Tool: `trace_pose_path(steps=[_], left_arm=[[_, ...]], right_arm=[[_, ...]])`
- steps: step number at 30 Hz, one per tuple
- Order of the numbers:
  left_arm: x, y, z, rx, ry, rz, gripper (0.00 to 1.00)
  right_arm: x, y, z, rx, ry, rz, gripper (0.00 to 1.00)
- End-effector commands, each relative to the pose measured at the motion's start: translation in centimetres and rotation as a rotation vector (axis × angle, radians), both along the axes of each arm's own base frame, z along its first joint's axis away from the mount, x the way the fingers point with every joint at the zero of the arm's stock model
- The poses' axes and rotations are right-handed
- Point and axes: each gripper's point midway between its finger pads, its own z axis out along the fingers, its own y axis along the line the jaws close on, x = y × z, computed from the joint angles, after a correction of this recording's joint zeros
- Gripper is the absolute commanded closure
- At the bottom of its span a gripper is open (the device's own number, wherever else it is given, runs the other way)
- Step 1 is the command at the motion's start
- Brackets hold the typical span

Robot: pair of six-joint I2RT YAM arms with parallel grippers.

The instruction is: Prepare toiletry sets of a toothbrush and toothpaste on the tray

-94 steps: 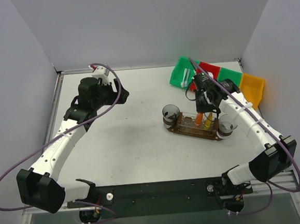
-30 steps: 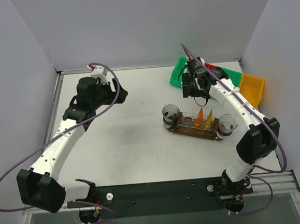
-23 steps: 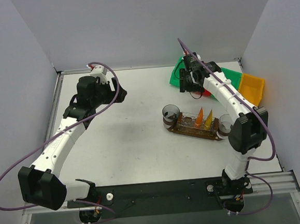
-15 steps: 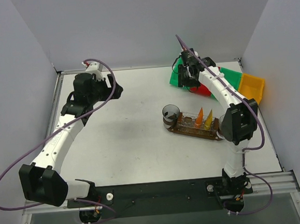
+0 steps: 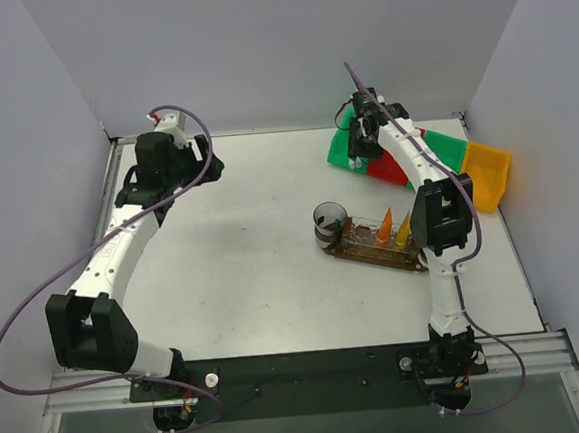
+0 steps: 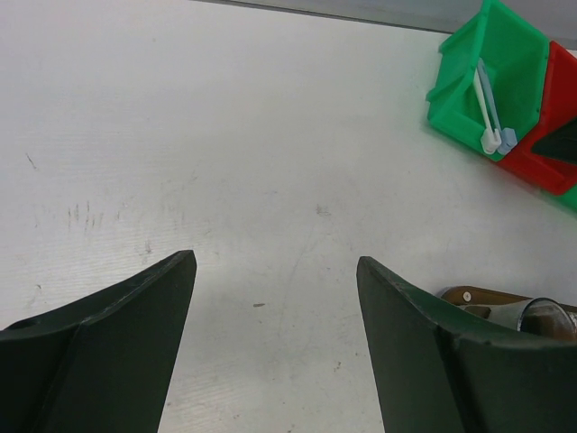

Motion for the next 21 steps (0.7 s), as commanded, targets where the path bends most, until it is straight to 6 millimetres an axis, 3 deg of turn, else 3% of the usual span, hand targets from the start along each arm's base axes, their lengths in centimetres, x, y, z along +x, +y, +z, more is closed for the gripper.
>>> trace_pose_path(steps=[1, 11, 21], left_arm=[[1.6, 0.7, 2.0, -0.032, -0.036, 0.023, 0.18], [3.2, 0.8, 1.3, -0.046, -0.01, 0.024, 0.18], [3.6, 0.7, 0.9, -0.058, 0.001, 0.02, 0.18]], right_arm=[[1.5, -0.1, 0.5, 0.001, -0.028, -0.002, 0.64], [3.4, -0.9, -1.0, -0.006, -0.027, -0.024, 0.66], [3.5, -1.5, -2.6, -0.013, -0.001, -0.037, 0.69]])
